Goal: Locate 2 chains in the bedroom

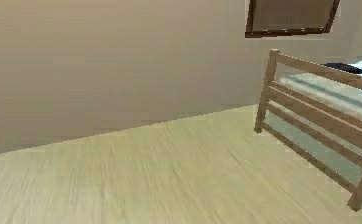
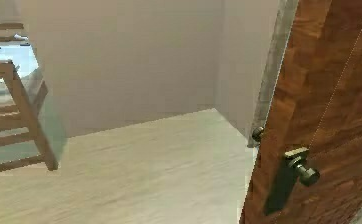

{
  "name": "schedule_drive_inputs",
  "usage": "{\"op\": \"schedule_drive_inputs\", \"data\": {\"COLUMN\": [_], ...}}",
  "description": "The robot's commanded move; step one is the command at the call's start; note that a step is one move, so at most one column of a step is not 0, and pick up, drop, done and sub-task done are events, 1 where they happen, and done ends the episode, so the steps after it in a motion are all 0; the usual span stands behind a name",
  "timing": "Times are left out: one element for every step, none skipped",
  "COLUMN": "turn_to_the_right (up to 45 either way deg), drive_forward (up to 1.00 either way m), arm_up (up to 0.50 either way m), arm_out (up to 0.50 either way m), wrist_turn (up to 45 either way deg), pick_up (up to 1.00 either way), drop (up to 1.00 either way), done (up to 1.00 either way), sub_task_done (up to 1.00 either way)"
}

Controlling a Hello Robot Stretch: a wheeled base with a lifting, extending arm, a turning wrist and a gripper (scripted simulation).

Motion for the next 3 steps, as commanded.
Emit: {"op": "schedule_drive_inputs", "data": {"turn_to_the_right": [45.0, 21.0, 0.0], "drive_forward": [0.00, 0.00, 0.65], "arm_up": [0.00, 0.00, 0.00], "arm_out": [0.00, 0.00, 0.00], "wrist_turn": [0.0, 0.0, 0.0], "pick_up": [0.00, 0.00, 0.00], "drop": [0.00, 0.00, 0.00], "done": [0.00, 0.00, 0.00], "sub_task_done": [0.00, 0.00, 0.00]}}
